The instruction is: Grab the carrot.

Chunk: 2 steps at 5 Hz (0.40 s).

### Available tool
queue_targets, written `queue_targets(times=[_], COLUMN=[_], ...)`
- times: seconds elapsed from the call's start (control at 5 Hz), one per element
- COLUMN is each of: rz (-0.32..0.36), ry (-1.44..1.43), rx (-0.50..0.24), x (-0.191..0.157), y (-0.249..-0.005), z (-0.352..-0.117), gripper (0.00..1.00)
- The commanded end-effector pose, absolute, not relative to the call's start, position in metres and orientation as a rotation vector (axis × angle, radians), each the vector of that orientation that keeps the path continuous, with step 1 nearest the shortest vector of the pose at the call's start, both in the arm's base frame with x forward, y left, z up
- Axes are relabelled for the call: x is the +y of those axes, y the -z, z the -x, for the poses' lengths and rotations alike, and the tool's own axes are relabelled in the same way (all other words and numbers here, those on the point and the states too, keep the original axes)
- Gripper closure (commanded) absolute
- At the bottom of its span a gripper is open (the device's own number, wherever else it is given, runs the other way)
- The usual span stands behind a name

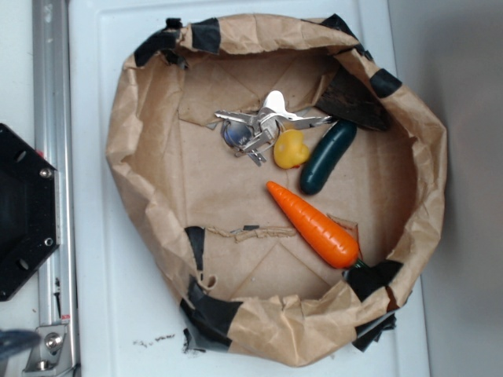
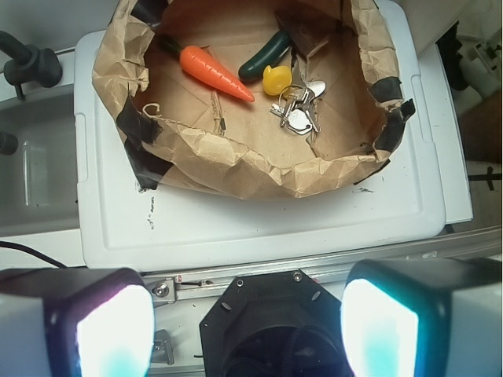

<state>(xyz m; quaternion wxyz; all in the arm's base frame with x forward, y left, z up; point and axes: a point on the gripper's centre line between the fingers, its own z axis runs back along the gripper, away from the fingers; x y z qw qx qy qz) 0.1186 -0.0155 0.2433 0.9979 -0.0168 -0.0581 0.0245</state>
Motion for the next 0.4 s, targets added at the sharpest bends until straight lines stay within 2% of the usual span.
queue_targets(times=[0.0, 0.2], rz=[0.034, 0.083], ry=[-0.049, 0.02], rx=[-0.116, -0.239], x=[-0.015, -0.003], y=[-0.243, -0.211], z=[-0.119, -0.169], gripper=[0.0, 0.0])
